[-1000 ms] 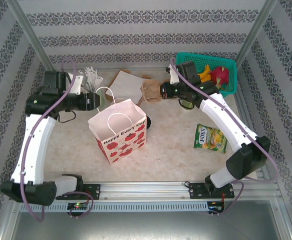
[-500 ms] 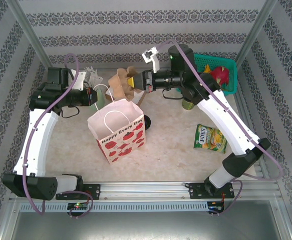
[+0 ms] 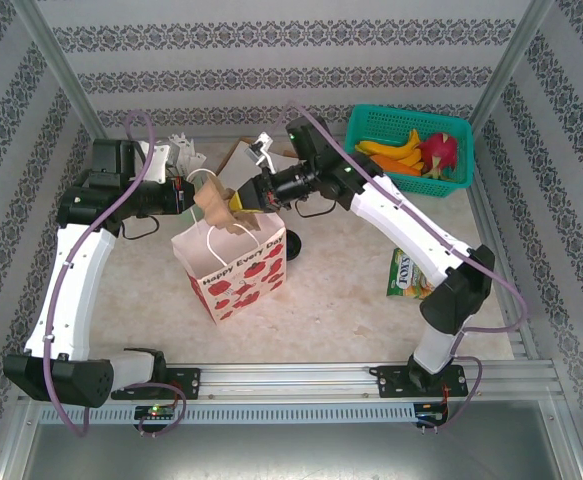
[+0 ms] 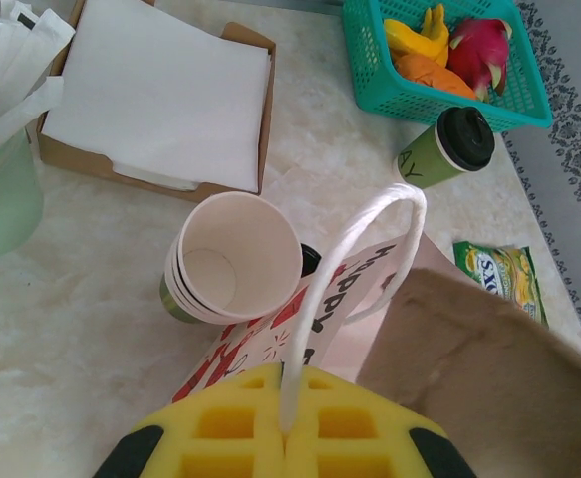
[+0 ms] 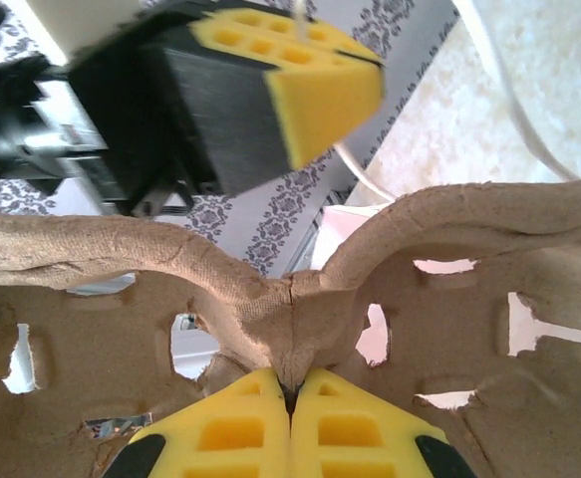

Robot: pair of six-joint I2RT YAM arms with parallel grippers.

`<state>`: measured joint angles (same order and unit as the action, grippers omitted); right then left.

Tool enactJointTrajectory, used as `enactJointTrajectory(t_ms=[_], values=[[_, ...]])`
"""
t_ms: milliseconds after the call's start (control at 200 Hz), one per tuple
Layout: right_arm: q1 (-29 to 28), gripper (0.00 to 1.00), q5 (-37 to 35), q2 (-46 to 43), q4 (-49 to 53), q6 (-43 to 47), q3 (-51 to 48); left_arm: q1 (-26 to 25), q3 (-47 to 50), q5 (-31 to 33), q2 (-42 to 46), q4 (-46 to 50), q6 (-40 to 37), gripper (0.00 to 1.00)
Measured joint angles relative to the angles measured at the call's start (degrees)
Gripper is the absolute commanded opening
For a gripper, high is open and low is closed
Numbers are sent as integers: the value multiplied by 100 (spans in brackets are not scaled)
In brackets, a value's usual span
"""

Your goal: Pack the takeout coffee

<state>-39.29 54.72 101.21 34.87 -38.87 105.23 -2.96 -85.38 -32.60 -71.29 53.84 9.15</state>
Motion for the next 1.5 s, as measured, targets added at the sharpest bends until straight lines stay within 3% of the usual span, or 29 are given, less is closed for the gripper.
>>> enactJointTrajectory(t_ms=[355,565,699,924,1234,1404,1499], values=[[-149,0,-1204,-72,940,15,-595,0,-28,-479,107,-24,398,0],[-411,0,-1958,-678,1456,-92,-1043,-63,-35,-1266,258,-13,713,0],[-444,0,-2621,-1204,1676,-184,-1213,-420,-35,-1530,210,-61,944,0],[-531,0,-3331,-1266,2229,-188,-1224,-1019,-601,-1709,-612,-55,1073,0],[-592,0,-3823,-1244,3075,-177,-1187,-1060,-1058,-1825,-1093,11,1113,0],[-581,0,-4059,-1145,3139,-192,-1137,-1123,-1464,-1821,-1764,144,1082,18],[-538,0,-4100,-935,3119,-192,-1084,-1126,-1722,-1818,-2068,284,990,36]])
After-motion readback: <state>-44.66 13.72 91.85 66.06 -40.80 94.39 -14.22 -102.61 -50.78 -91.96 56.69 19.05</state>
